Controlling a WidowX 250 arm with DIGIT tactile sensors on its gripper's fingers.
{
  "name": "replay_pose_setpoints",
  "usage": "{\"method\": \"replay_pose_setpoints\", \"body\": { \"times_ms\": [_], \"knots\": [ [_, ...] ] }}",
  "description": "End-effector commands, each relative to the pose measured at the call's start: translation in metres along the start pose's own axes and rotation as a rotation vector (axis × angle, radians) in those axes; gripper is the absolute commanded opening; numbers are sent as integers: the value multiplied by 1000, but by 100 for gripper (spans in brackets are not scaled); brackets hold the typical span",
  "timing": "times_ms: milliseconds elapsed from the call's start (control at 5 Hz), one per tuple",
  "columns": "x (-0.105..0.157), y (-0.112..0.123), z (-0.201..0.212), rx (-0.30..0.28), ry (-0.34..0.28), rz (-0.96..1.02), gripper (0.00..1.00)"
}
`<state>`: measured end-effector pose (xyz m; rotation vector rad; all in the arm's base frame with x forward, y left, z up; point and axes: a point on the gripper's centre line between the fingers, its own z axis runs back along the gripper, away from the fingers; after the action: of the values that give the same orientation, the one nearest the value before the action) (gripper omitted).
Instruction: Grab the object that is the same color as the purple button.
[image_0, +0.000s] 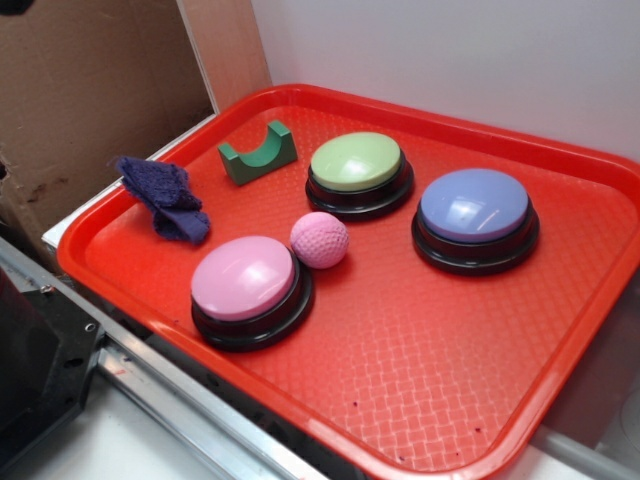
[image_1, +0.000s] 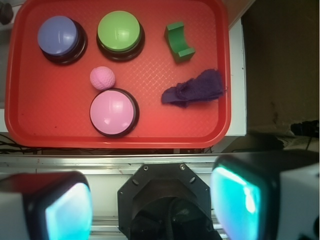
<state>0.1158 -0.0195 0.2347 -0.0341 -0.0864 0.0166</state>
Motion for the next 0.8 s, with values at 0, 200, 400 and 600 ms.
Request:
{"method": "replay_pose_setpoints", "body": {
  "times_ms": [0,200,400,600],
  "knots": [
    [0,0,0,0,0,0,100],
    [5,13,-22,-3,-10,167,100],
    [13,27,-46,-28,-34,352,100],
    [13,37,-69,-66,-62,559,100]
  ]
}}
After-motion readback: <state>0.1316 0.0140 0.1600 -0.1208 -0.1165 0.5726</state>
